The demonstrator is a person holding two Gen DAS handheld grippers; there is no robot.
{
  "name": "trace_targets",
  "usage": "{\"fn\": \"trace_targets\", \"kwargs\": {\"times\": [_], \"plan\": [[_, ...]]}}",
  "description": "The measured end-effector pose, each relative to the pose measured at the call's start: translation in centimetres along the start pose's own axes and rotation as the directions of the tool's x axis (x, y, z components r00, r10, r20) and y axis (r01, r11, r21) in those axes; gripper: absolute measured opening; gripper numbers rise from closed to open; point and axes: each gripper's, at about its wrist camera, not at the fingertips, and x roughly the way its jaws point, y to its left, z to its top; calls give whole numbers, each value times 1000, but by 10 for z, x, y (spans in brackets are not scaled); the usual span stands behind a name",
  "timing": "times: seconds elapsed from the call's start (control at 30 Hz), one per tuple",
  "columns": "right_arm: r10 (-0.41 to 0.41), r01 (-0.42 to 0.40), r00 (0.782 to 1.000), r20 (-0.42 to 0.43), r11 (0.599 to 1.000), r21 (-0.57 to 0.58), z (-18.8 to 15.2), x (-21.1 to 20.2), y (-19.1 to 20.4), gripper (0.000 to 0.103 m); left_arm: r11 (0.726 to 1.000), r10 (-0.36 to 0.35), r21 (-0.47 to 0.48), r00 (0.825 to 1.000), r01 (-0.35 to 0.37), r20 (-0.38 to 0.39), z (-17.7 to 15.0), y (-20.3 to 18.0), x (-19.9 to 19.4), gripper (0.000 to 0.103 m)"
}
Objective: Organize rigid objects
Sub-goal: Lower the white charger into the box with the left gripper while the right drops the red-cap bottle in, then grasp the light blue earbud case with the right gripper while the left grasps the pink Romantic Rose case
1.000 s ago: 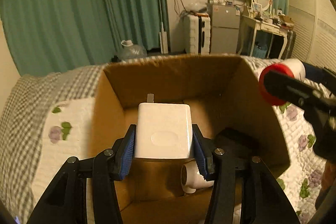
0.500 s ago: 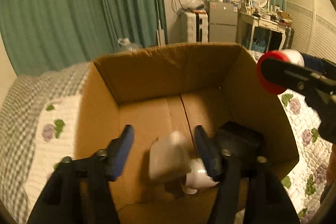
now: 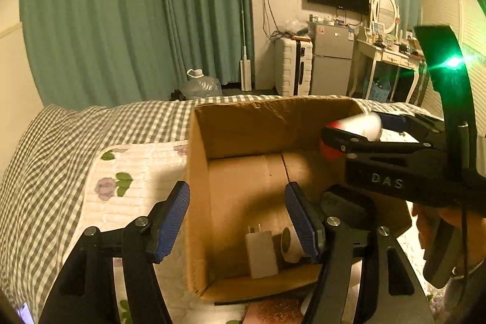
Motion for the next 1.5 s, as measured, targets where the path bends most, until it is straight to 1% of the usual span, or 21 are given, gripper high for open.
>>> {"fn": "trace_targets", "kwargs": {"times": [0.03, 0.17, 0.23, 0.33, 0.47, 0.5, 0.57, 0.63, 0.7, 0.77, 0.83, 0.87, 0.93, 0.97, 1.07, 1.2, 1.33, 1.37, 1.43, 1.47, 1.5], "plan": [[-21, 21, 999, 26, 1000, 0, 0, -9, 0, 97, 1000, 1, -9, 1000, -1, 2, -1, 3, -5, 68], [-46, 47, 997, 68, 999, -15, 1, -47, 0, 97, 999, -18, -32, 1000, 18, 1, -3, 12, -24, 68], [-60, 62, 995, 83, 998, -23, 2, -68, 1, 97, 1000, -16, -17, 1000, 16, 10, -6, 14, -39, 68], [-60, 62, 996, 71, 998, -27, -7, -96, 3, 97, 1000, -6, -2, 1000, 6, 17, -13, 17, -55, 68], [-53, 55, 998, 35, 998, -36, -36, -114, 11, 97, 1000, -12, -14, 1000, 12, 7, -32, 22, -65, 68], [-50, 50, 999, 22, 998, -37, -48, -116, 15, 97, 1000, -10, -18, 1000, 10, 1, -39, 23, -65, 68], [-8, 7, 1000, -21, 999, -41, -72, -113, 24, 97, 999, -8, -31, 1000, 8, -12, -52, 25, -61, 68], [14, -17, 998, -63, 999, -37, -91, -103, 33, 97, 999, -10, -43, 999, 8, -33, -66, 28, -53, 68], [40, -46, 993, -115, 998, -49, -103, -88, 42, 97, 999, 3, -48, 998, -6, -69, -78, 29, -42, 68], [45, -59, 985, -169, 995, -80, -116, -69, 54, 97, 999, 7, -44, 995, -12, -96, -90, 30, -32, 68], [53, -73, 978, -203, 993, -96, -128, -56, 62, 97, 999, 8, -35, 993, -12, -119, -98, 30, -22, 68], [55, -78, 975, -217, 992, -98, -133, -52, 64, 94, 999, 9, -33, 992, -13, -123, -101, 32, -20, 68], [64, -93, 964, -259, 991, -100, -142, -37, 68, 85, 999, 12, -30, 990, -16, -139, -107, 34, -12, 68], [64, -95, 960, -274, 990, -103, -145, -33, 70, 79, 999, 11, -29, 989, -15, -146, -110, 35, -10, 68], [59, -106, 944, -325, 986, -127, -151, -15, 74, 70, 999, 3, -32, 985, -8, -175, -118, 38, -1, 68], [35, -101, 947, -319, 976, -193, -152, -4, 82, 69, 999, -9, -35, 980, 2, -197, -123, 40, 7, 68], [29, -96, 947, -320, 976, -197, -153, -3, 80, 67, 999, -8, -32, 978, 1, -207, -125, 40, 9, 68], [20, -89, 947, -320, 975, -204, -154, -5, 79, 62, 1000, -7, -30, 978, 1, -207, -125, 40, 9, 68], [20, -95, 944, -330, 972, -215, -158, -11, 79, 56, 1000, -4, -22, 978, -1, -208, -125, 38, 9, 68], [22, -100, 942, -336, 971, -215, -159, -13, 78, 47, 1000, -6, -18, 978, 2, -211, -125, 37, 9, 68], [18, -96, 941, -338, 971, -217, -161, -16, 77, 47, 1000, -7, -14, 977, 4, -215, -125, 35, 9, 68]]}}
